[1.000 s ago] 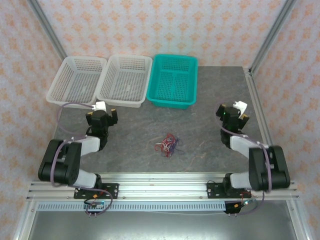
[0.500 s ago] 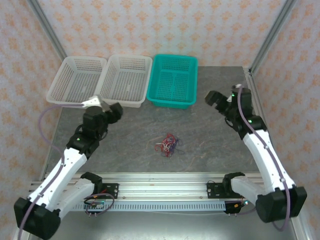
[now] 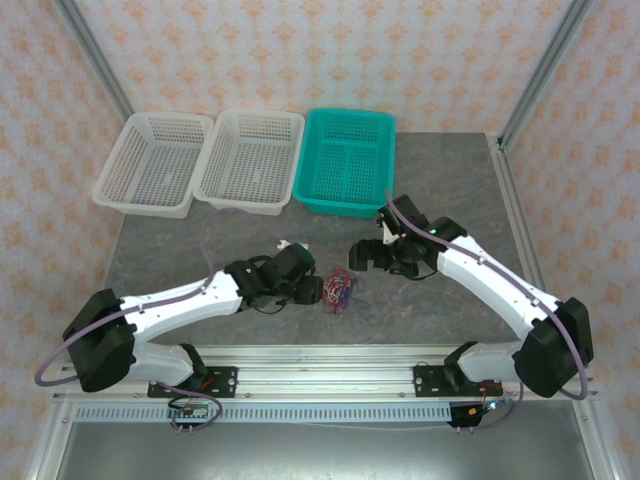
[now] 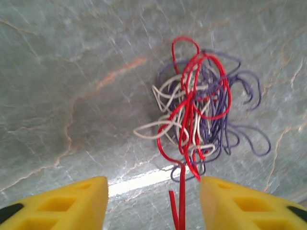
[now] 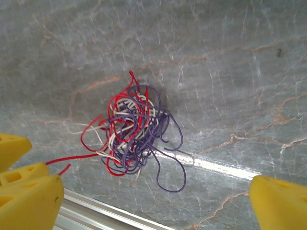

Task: Untangle the cables

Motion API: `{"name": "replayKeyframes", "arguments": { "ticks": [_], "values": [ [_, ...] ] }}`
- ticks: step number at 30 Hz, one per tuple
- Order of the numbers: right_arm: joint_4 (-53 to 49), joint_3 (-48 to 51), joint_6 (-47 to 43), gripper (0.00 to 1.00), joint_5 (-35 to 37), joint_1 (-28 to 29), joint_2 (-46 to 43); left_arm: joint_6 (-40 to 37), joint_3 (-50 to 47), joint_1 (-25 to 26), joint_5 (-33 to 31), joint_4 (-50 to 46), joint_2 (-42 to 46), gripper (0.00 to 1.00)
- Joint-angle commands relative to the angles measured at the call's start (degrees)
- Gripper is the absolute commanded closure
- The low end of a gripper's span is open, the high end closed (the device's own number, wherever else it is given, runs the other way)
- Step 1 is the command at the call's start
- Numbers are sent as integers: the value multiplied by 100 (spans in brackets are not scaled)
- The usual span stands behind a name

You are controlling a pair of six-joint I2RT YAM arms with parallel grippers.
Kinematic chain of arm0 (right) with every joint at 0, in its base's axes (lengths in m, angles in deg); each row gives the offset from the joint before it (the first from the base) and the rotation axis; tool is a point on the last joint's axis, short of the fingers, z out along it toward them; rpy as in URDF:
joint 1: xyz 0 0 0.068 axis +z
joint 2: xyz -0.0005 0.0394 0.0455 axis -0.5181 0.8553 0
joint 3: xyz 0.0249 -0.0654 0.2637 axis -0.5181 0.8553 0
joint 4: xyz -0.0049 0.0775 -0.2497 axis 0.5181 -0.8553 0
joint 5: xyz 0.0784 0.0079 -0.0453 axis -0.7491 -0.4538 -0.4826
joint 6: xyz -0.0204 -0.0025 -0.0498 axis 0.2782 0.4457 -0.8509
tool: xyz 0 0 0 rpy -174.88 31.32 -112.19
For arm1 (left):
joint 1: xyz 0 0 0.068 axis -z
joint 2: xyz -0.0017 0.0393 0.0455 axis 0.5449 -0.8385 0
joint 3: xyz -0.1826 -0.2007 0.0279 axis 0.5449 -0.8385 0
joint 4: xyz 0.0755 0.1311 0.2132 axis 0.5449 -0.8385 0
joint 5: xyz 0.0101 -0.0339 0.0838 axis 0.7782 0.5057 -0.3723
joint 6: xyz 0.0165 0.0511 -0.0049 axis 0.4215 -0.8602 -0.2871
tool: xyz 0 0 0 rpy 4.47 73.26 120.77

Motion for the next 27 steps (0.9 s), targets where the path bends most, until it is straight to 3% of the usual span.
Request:
{"name": "replayKeyframes", "arguments": {
  "ticks": [1, 3, 5, 6, 13, 21, 22, 23, 27],
  "values": [
    [-5, 113, 132, 1, 177, 52, 69, 131, 52, 161, 108, -16, -46, 59],
    [86, 117, 150, 1, 205, 56, 104, 88, 64, 188, 51, 26, -110, 70],
    [247, 142, 227, 1, 148, 49, 122, -10, 93, 193, 66, 115, -159, 96],
    [345, 175, 302, 1, 95, 53, 122, -22, 96, 191, 84, 161, -171, 100],
    [1186, 520, 1166, 1, 206, 367, 372, -128, -113, 191, 237, 583, 57, 100],
    [1501, -18, 1365, 4, 553, 1100, 1783, -478, -110, 199, 472, 827, 109, 100],
    [1641, 46, 1522, 7, 533, 1111, 1928, -509, -128, 199, 432, 835, 139, 100],
    [1870, 190, 1666, 16, 523, 1111, 2023, -521, -147, 197, 367, 831, 172, 100],
    [1992, 542, 1822, 69, 1252, 1111, 2071, -471, -188, 199, -7, 631, 394, 100]
  ]
}}
